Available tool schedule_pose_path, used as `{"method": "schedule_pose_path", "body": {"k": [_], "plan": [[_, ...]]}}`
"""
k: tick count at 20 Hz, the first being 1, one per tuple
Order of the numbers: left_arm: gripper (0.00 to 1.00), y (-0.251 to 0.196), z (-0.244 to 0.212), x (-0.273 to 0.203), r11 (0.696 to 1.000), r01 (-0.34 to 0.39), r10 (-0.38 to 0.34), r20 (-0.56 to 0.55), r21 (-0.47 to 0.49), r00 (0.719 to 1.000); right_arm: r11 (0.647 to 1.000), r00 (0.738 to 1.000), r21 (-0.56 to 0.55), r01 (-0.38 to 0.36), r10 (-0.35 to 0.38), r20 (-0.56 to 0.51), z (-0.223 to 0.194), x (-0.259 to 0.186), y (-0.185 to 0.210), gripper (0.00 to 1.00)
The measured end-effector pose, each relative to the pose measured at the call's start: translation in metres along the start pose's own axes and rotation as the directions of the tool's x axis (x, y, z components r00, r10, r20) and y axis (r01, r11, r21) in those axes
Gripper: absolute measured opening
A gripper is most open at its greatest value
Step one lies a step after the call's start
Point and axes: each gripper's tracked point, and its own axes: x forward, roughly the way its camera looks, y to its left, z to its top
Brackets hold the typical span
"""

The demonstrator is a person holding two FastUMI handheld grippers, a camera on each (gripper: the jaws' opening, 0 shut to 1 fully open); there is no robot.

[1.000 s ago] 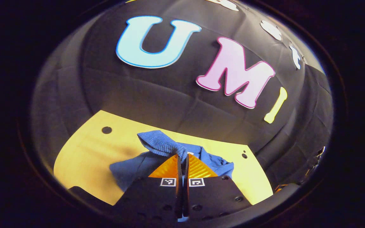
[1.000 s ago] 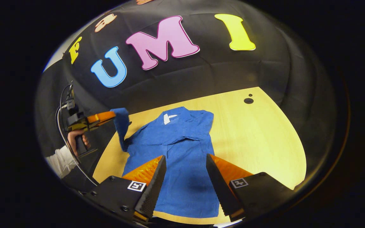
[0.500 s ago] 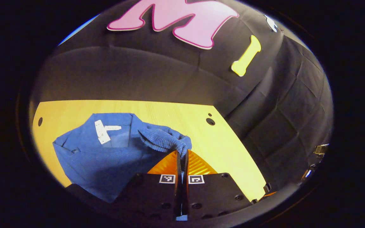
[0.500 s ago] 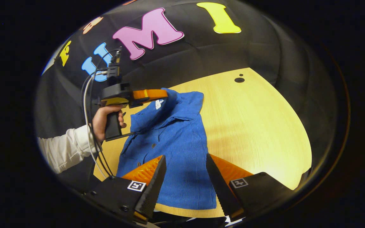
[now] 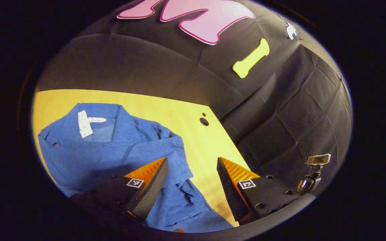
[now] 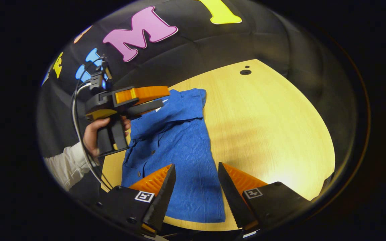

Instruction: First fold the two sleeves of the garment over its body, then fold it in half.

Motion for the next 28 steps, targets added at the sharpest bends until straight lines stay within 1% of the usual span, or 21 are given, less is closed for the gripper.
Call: {"method": "schedule_pose_path", "body": {"k": [2,4,5,6,7,8,9,10,12,13,14,15,16,17,18,20,21,22,24,26,28], "plan": [[0.85,0.019,-0.022,-0.044,0.995,-0.100,0.100,-0.005,0.021,0.995,1.000,1.000,-0.013,-0.005,0.004,-0.015,-0.005,0.003,0.006,0.82],[0.85,0.042,-0.065,-0.099,0.976,-0.216,0.217,-0.044,0.037,0.975,1.000,0.999,-0.025,-0.002,0.002,-0.034,-0.012,0.003,0.012,0.82],[0.85,0.055,-0.090,-0.124,0.960,-0.276,0.278,-0.066,0.038,0.958,0.999,0.999,-0.040,-0.008,0.006,-0.039,-0.017,0.002,0.016,0.70],[0.85,0.065,-0.116,-0.149,0.945,-0.325,0.327,-0.089,0.037,0.941,0.999,0.999,-0.054,0.001,-0.004,-0.042,-0.021,0.001,0.016,0.70],[0.84,0.076,-0.142,-0.172,0.928,-0.373,0.373,-0.107,0.024,0.922,0.998,0.998,-0.065,0.012,-0.015,-0.055,-0.031,0.002,0.016,0.82],[0.84,0.086,-0.169,-0.193,0.909,-0.417,0.412,-0.138,-0.006,0.901,0.997,0.996,-0.072,0.020,-0.026,-0.080,-0.042,0.003,0.015,0.70],[0.84,0.091,-0.193,-0.211,0.892,-0.451,0.437,-0.173,-0.044,0.882,0.996,0.993,-0.085,0.029,-0.038,-0.108,-0.054,0.001,0.014,0.72],[0.85,0.093,-0.215,-0.227,0.870,-0.485,0.462,-0.201,-0.088,0.864,0.994,0.991,-0.102,0.030,-0.043,-0.125,-0.061,-0.002,0.014,0.84],[0.85,0.101,-0.254,-0.244,0.837,-0.523,0.473,-0.268,-0.161,0.840,0.986,0.984,-0.154,0.064,-0.088,-0.153,-0.074,0.000,0.005,0.85],[0.85,0.106,-0.269,-0.250,0.816,-0.551,0.490,-0.298,-0.175,0.820,0.981,0.979,-0.173,0.087,-0.117,-0.168,-0.085,-0.001,-0.003,0.74],[0.85,0.111,-0.283,-0.254,0.792,-0.586,0.514,-0.329,-0.174,0.792,0.979,0.974,-0.178,0.103,-0.136,-0.184,-0.092,-0.001,-0.009,0.87],[0.84,0.120,-0.294,-0.261,0.768,-0.618,0.537,-0.354,-0.170,0.765,0.978,0.968,-0.174,0.112,-0.147,-0.202,-0.103,-0.004,-0.009,0.88],[0.80,0.125,-0.305,-0.267,0.754,-0.633,0.545,-0.372,-0.174,0.751,0.978,0.963,-0.171,0.119,-0.156,-0.219,-0.111,-0.005,-0.011,0.79],[0.85,0.126,-0.310,-0.270,0.749,-0.636,0.544,-0.375,-0.186,0.751,0.977,0.959,-0.173,0.128,-0.166,-0.230,-0.117,-0.006,-0.012,0.87],[0.85,0.127,-0.316,-0.273,0.742,-0.642,0.545,-0.382,-0.195,0.746,0.974,0.955,-0.179,0.136,-0.177,-0.236,-0.121,-0.006,-0.013,0.87],[0.85,0.137,-0.331,-0.278,0.714,-0.672,0.561,-0.416,-0.196,0.716,0.970,0.947,-0.189,0.152,-0.197,-0.252,-0.131,-0.004,-0.016,0.87],[0.85,0.139,-0.338,-0.277,0.706,-0.680,0.559,-0.435,-0.197,0.706,0.967,0.940,-0.194,0.165,-0.214,-0.264,-0.136,-0.003,-0.019,0.87],[0.85,0.136,-0.342,-0.275,0.709,-0.676,0.545,-0.451,-0.202,0.707,0.965,0.933,-0.197,0.175,-0.226,-0.280,-0.141,-0.002,-0.020,0.87],[0.85,0.132,-0.347,-0.272,0.726,-0.656,0.516,-0.468,-0.205,0.717,0.963,0.927,-0.191,0.191,-0.241,-0.286,-0.142,0.000,-0.021,0.87],[0.85,0.133,-0.353,-0.271,0.728,-0.661,0.523,-0.479,-0.179,0.705,0.955,0.918,-0.197,0.222,-0.273,-0.288,-0.145,-0.001,-0.027,0.88],[0.85,0.133,-0.355,-0.271,0.720,-0.674,0.532,-0.494,-0.163,0.688,0.947,0.903,-0.204,0.246,-0.301,-0.308,-0.152,-0.003,-0.033,0.87]]}}
